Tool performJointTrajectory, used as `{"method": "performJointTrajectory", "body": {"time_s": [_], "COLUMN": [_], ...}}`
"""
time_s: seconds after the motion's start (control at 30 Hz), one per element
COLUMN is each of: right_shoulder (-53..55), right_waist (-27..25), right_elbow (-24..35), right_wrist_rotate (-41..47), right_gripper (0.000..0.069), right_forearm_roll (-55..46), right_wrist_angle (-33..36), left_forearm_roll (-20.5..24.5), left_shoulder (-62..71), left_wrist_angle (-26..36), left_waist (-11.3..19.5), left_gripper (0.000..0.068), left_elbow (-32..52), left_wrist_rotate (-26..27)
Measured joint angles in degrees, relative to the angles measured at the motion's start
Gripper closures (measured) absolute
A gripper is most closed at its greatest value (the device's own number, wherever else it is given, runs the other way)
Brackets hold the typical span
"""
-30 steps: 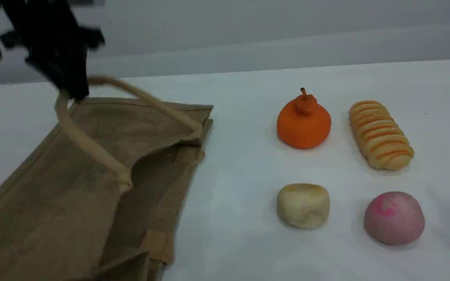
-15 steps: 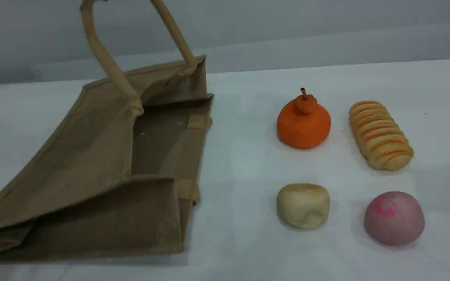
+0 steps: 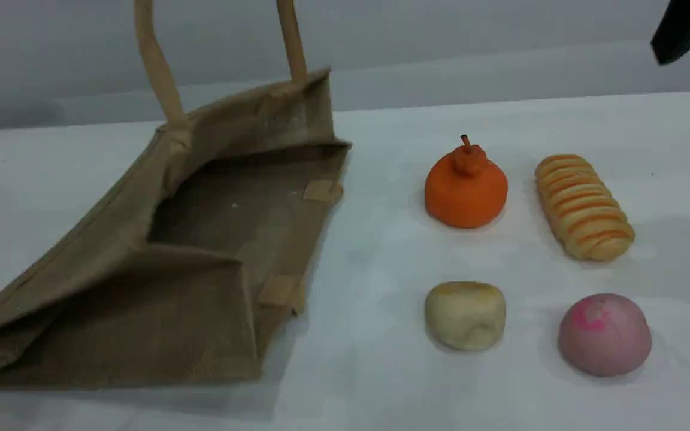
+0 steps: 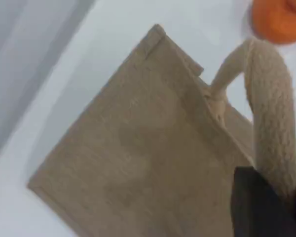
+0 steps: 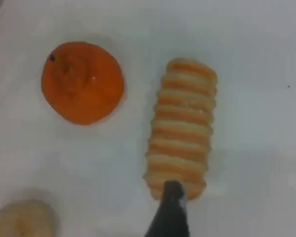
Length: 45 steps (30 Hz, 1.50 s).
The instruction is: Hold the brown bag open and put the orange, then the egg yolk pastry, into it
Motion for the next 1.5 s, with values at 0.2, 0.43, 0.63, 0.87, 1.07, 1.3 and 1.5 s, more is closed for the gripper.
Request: {"method": "performJointTrajectory", "body": {"time_s": [0.2, 0.43, 0.63, 0.87, 1.07, 1.3, 1.5], "right_shoulder": [2.0, 4.3, 8.4, 15.2, 20.6, 24.6, 27.6], "right_waist": [0.0, 0.0, 0.6, 4.0, 8.6, 9.8, 9.8], "right_elbow": [-0.1, -0.1, -0.1, -0.9, -5.0, -8.3, -11.0], "right_wrist_rotate": [-6.2, -16.4, -27.7, -42.6, -50.6, -52.4, -53.3], "right_gripper": [0.012, 0.012, 0.012, 0.012, 0.012, 0.012, 0.012], "right_forearm_roll": [5.9, 17.0, 29.5, 44.7, 52.2, 52.1, 52.2], "right_wrist_angle": [-0.9, -1.0, -2.5, -3.0, -3.1, -8.4, -9.6], "left_forearm_roll": [-1.7, -5.2, -7.7, -7.6, -7.6, -7.6, -7.6], "left_shoulder": [-0.8, -1.6, -1.9, -1.9, -1.9, -1.9, -1.9], "left_wrist_angle": [-0.2, -0.2, -0.2, -0.2, -0.2, -0.3, -0.3], "left_waist": [0.0, 0.0, 0.0, 0.0, 0.0, 0.0, 0.0], "left_gripper": [0.0594, 0.0594, 0.0594, 0.0594, 0.0594, 0.0594, 0.0594], "left_elbow": [-3.2, -3.2, -3.2, -3.2, -3.2, -3.2, -3.2], "left_wrist_rotate": [6.4, 10.9, 11.0, 11.5, 11.5, 11.2, 11.2]}}
